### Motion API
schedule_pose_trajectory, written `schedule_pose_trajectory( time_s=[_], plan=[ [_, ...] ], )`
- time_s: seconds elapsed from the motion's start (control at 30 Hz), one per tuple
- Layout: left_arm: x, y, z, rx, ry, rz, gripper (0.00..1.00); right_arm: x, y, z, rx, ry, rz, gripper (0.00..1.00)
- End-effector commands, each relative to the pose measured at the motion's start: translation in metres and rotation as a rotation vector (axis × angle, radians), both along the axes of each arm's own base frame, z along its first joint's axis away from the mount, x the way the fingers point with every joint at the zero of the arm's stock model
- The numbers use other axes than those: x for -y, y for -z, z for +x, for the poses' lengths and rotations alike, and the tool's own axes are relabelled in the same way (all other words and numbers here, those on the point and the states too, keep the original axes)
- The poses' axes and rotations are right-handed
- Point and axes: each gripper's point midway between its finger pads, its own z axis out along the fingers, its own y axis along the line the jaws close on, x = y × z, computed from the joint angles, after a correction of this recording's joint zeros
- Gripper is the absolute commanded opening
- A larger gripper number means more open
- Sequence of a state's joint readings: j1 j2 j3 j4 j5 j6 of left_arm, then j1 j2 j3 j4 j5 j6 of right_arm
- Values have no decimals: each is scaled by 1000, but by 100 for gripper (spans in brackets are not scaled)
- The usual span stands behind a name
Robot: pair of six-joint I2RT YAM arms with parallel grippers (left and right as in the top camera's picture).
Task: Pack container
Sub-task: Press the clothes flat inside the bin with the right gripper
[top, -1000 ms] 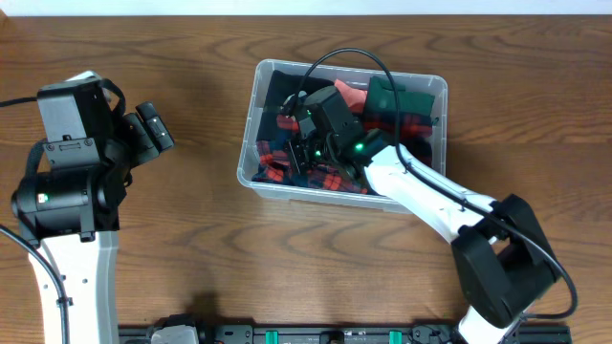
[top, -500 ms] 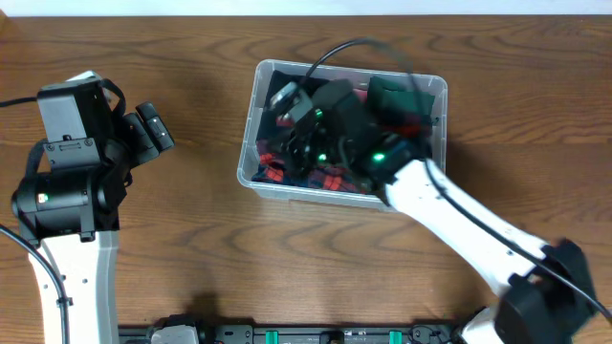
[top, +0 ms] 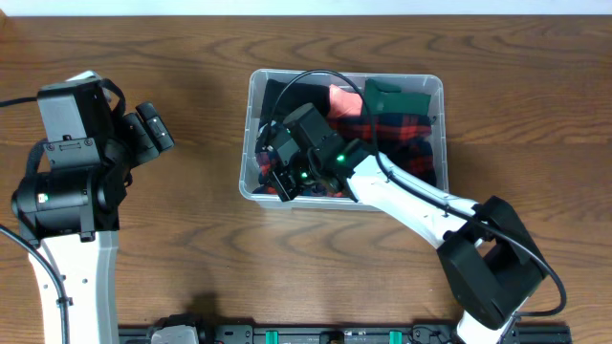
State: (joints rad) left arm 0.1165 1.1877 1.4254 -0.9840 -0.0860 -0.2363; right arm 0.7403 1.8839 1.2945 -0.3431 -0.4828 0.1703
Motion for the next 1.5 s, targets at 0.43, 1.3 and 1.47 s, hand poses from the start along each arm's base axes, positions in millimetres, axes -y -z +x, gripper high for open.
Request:
schedule_pose_trajectory(
  time_s=[0.43,1.3,1.47],
  plan=[
    [-3,1,0,-3,-19,3,98,65,-124,64,319,430,40,6],
    [-3,1,0,-3,-19,3,98,103,-120,47,325,442,-118,88],
    [-3,1,0,-3,-19,3,98,140,-195,20,530,431,-95,99]
  ],
)
